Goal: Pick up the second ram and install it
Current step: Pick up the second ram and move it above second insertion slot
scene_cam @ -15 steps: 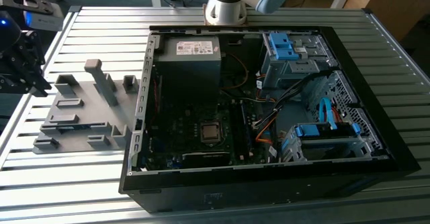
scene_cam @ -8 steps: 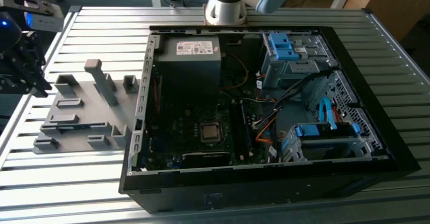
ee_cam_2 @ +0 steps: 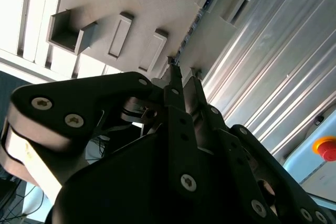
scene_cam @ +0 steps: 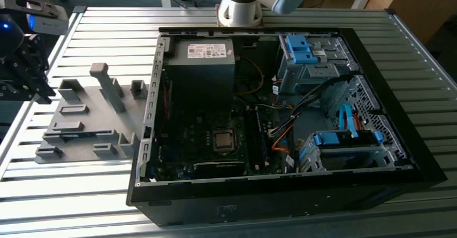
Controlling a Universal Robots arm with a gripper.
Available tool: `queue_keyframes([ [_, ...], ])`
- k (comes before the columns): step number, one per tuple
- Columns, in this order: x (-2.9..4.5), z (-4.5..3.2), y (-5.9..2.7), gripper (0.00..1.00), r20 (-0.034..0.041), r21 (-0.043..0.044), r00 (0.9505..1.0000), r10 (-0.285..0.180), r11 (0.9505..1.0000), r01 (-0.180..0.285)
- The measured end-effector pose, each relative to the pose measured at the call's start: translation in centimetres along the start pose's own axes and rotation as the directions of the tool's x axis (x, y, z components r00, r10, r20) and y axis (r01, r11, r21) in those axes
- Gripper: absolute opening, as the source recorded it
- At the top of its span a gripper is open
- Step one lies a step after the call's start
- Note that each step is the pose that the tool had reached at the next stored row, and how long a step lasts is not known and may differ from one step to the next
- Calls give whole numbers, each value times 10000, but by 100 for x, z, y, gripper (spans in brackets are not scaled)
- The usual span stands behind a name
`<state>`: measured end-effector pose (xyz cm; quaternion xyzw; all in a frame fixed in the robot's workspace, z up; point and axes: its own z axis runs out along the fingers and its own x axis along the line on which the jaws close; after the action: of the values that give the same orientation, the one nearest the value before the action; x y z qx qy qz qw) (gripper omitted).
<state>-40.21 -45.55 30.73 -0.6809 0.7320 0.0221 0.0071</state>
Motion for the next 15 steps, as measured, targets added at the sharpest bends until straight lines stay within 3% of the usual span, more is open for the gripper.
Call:
queue_keyframes([
  [15, 2, 37, -1, 25, -3, -1, 10000, 1, 10000, -1],
])
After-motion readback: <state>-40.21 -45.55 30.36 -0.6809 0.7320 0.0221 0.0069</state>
